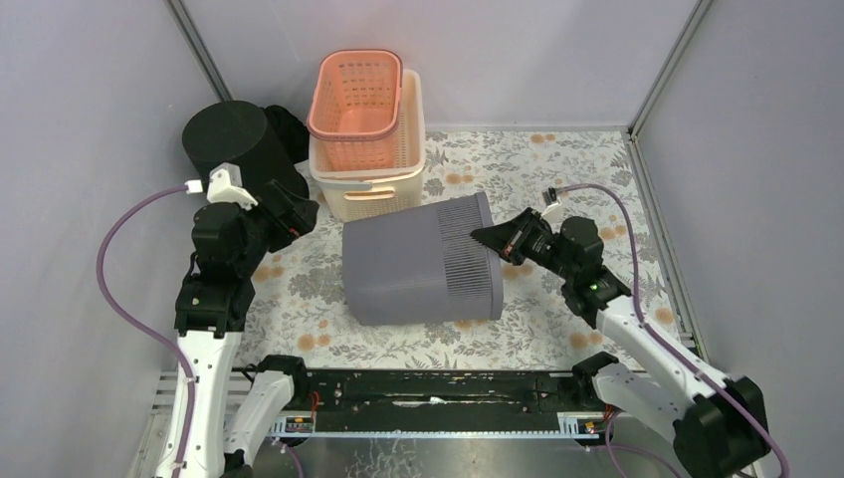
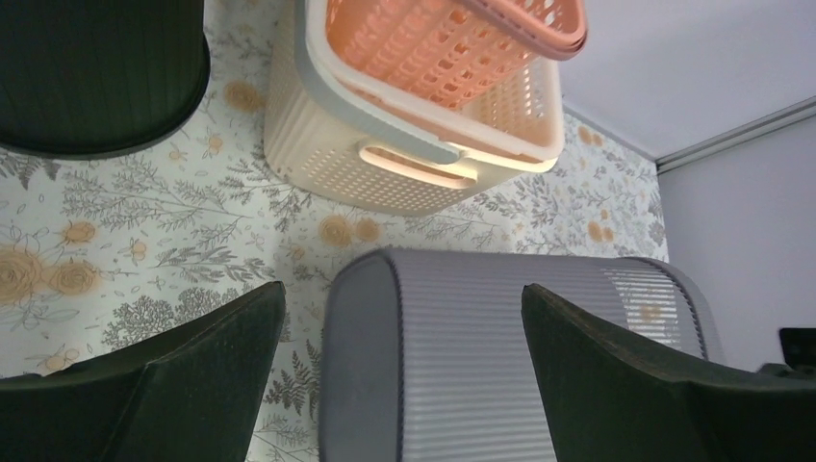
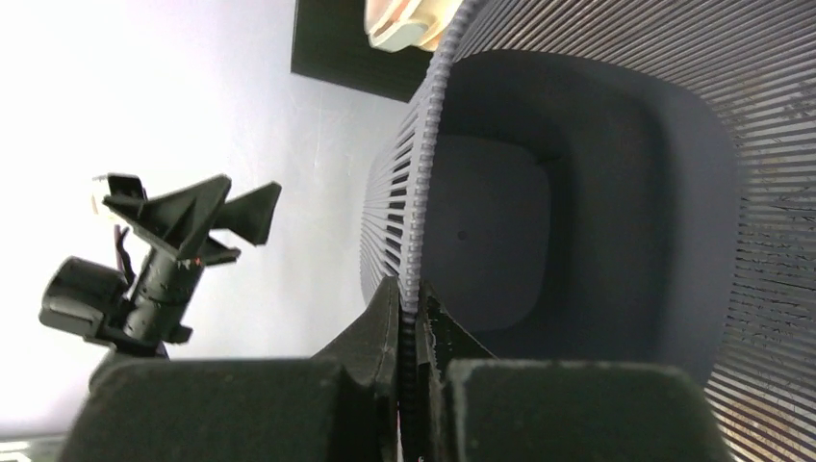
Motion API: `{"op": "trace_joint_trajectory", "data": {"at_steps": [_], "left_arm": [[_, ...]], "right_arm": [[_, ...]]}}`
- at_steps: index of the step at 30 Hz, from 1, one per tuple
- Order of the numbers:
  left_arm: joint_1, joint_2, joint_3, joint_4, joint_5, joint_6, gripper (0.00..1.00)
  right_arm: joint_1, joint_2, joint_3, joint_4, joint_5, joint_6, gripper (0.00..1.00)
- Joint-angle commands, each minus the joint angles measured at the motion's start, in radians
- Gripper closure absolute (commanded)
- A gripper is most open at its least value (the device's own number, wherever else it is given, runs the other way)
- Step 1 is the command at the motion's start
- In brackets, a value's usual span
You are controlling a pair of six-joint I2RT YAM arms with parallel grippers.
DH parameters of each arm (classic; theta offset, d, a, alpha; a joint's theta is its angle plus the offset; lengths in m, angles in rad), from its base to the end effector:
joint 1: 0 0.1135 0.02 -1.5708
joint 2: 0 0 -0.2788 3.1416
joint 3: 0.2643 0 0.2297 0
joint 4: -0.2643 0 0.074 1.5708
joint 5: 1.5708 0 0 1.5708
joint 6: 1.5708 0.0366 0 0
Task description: Turn the large container upside down
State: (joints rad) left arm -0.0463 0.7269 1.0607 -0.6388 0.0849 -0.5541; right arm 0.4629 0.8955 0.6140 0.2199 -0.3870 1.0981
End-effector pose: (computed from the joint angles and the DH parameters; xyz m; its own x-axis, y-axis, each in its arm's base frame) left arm 0.1066 -0.0080 0.3949 -0.3219 -0.5099 -0.7977 -0.0499 0.8505 -0.5235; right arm 0.1576 0.0941 0.3205 -0.6933 0.5755 -0.4337 -0.2927 0.3251 0.8992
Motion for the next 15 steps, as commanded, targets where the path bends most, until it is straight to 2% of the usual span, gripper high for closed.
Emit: {"op": "trace_joint_trajectory", "data": {"at_steps": [1, 3, 5, 7, 8, 11, 13, 15], "left_arm": [[-0.003, 0.009, -0.025, 0.024, 0.027, 0.02, 0.0], [-0.003, 0.014, -0.034, 0.029, 0.037, 0.022, 0.0], [-0.003, 0.018, -0.038, 0.03, 0.048, 0.026, 0.0], [-0.003, 0.022, -0.04, 0.031, 0.062, 0.036, 0.0], [-0.002, 0.024, -0.039, 0.026, 0.074, 0.041, 0.0], [-0.003, 0.039, -0.026, -0.001, 0.116, 0.062, 0.0], [-0.003, 0.052, -0.023, -0.021, 0.146, 0.075, 0.0], [-0.003, 0.057, -0.026, -0.038, 0.183, 0.084, 0.0]], "right_arm": [[-0.071, 0.097, -0.117, 0.455, -0.116, 0.169, 1.0], [-0.107, 0.152, -0.148, 0.571, -0.198, 0.215, 0.96], [-0.143, 0.2, -0.15, 0.611, -0.283, 0.232, 0.8], [-0.167, 0.227, -0.118, 0.575, -0.381, 0.207, 0.65], [-0.175, 0.237, -0.081, 0.49, -0.445, 0.176, 0.55], [-0.185, 0.259, 0.043, 0.16, -0.549, -0.043, 0.41], [-0.193, 0.284, 0.129, -0.09, -0.601, -0.226, 0.39], [-0.204, 0.299, 0.178, -0.229, -0.625, -0.333, 0.4]]}}
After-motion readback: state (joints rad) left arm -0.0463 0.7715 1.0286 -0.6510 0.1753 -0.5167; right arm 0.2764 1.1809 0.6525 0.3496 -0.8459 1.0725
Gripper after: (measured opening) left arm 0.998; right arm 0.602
